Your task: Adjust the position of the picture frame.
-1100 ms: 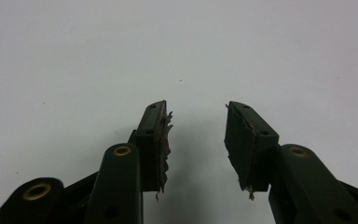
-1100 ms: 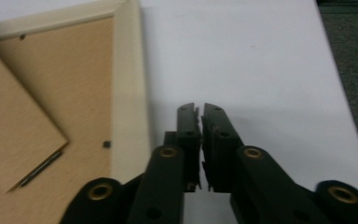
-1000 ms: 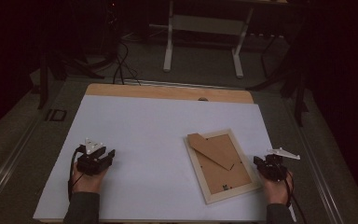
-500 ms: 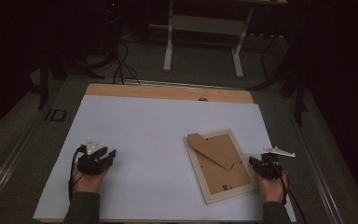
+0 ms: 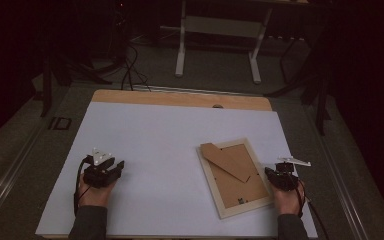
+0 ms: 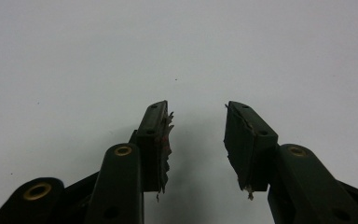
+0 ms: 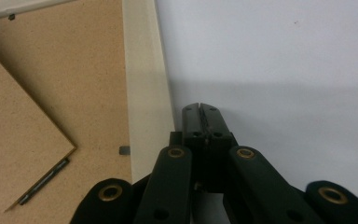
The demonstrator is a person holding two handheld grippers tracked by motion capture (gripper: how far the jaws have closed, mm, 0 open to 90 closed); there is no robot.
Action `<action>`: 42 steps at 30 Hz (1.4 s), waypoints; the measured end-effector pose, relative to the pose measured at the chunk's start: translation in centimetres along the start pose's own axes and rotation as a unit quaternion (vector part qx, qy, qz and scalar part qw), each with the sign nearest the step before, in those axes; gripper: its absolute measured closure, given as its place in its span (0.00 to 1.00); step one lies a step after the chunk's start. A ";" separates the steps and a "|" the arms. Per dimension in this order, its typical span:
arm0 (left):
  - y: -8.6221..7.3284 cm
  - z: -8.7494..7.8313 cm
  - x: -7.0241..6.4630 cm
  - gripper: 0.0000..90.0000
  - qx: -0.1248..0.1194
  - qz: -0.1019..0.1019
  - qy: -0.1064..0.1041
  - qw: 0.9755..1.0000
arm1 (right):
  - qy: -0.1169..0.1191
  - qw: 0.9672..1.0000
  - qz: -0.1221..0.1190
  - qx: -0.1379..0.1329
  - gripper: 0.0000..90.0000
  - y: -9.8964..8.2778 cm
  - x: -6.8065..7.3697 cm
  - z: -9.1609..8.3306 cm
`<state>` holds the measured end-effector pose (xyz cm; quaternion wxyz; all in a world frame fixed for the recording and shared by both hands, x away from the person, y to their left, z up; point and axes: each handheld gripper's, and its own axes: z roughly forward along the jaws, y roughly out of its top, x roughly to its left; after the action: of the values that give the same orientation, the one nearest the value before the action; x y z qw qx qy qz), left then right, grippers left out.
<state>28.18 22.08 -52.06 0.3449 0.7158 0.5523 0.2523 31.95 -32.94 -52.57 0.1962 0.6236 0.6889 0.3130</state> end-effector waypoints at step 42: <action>0.0 0.1 0.0 0.68 0.005 -0.002 0.001 1.000 | 0.035 0.998 -0.057 0.008 1.00 2.3 5.9 3.2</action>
<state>28.29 22.06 -52.15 0.3412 0.7161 0.5554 0.2496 34.90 -26.49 -52.69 0.1846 0.5735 0.7323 0.3174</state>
